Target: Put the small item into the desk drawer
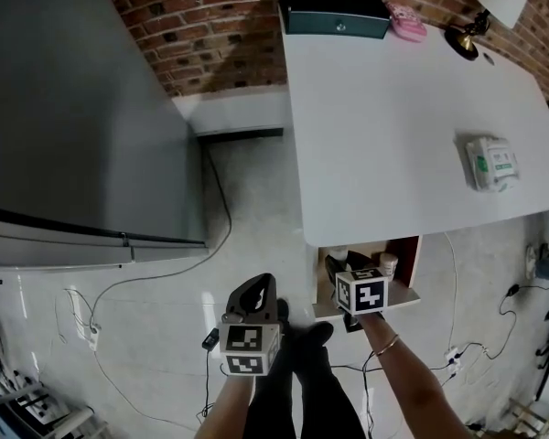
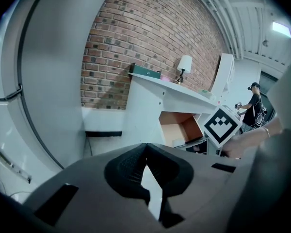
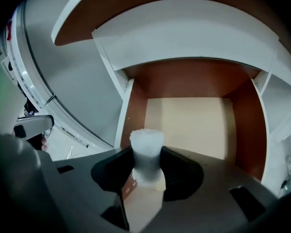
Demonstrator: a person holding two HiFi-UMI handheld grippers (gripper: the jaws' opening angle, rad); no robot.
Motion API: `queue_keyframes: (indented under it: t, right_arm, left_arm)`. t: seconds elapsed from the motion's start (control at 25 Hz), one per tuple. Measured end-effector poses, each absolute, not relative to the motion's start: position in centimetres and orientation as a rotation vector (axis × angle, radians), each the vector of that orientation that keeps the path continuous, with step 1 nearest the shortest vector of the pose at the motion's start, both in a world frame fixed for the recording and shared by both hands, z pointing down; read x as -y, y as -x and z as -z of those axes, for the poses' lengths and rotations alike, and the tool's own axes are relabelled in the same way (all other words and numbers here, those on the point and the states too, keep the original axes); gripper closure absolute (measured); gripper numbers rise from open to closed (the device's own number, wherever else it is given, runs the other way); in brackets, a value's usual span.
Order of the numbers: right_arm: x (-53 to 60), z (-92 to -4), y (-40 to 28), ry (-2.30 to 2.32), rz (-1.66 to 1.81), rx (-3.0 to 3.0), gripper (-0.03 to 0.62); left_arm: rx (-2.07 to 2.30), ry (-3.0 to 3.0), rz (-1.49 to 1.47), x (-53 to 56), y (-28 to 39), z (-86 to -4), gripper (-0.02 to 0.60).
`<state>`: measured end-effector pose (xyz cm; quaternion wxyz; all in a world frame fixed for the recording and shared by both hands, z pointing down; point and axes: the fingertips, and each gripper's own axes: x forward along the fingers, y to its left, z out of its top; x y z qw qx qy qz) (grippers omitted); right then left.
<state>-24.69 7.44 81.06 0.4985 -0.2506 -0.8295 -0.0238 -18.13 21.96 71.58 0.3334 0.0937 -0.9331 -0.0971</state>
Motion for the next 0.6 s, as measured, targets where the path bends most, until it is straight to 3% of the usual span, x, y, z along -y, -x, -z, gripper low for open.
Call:
queue_keyframes:
  t: [0.6]
  right_arm:
    - [-6.3,-88.0,28.6,0.496,0.136,1.973,0.416]
  left_arm:
    - [2.424,-0.200,0.293,-23.7,18.3,-74.8,0.561]
